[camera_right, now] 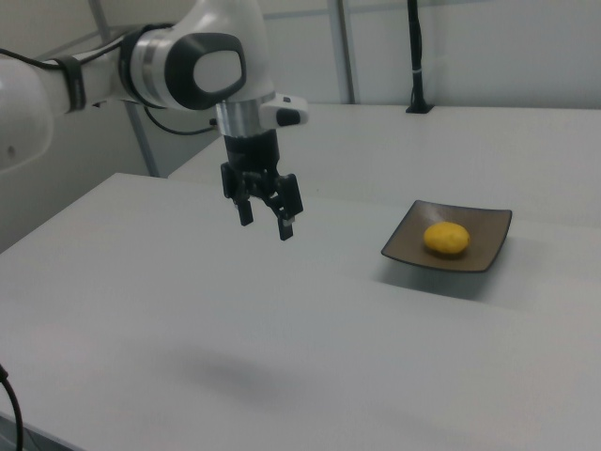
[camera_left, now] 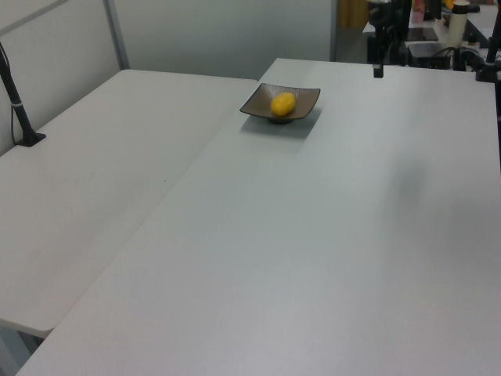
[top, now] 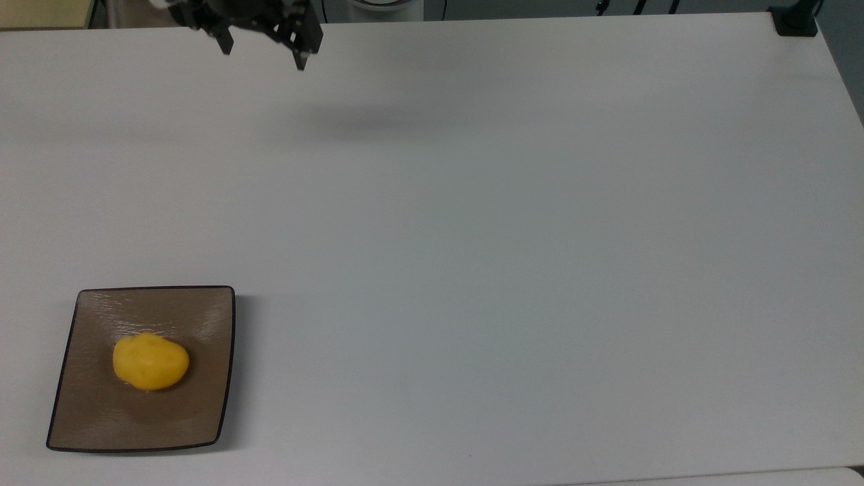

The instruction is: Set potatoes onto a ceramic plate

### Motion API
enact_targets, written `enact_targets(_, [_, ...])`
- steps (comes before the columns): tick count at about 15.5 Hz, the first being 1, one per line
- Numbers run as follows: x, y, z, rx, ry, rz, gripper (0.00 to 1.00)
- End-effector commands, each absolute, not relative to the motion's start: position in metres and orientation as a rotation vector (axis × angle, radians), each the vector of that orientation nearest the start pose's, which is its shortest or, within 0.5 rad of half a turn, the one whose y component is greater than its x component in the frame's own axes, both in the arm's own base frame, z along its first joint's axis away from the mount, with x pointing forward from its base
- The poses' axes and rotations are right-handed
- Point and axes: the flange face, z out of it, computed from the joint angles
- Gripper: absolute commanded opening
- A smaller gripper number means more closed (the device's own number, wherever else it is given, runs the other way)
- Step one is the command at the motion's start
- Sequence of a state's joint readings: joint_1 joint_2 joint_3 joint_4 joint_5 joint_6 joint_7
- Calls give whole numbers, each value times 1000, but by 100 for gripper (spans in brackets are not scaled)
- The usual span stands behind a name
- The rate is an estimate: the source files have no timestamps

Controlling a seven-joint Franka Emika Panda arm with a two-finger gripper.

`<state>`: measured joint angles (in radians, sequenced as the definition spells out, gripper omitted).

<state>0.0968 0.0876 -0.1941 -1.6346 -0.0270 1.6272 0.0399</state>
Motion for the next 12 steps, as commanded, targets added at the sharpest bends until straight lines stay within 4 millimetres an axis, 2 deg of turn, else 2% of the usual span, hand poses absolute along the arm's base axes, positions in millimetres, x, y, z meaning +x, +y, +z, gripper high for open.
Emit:
enact_targets(1, [559,-33,565,-3148,110,97,100])
enact_targets(4, [556,-6,574,-3119,51,72,100])
enact_targets(8, [554,27,574,-3124,-19,78,100])
enact_targets(12, [555,36,573,-3135,133,27,100])
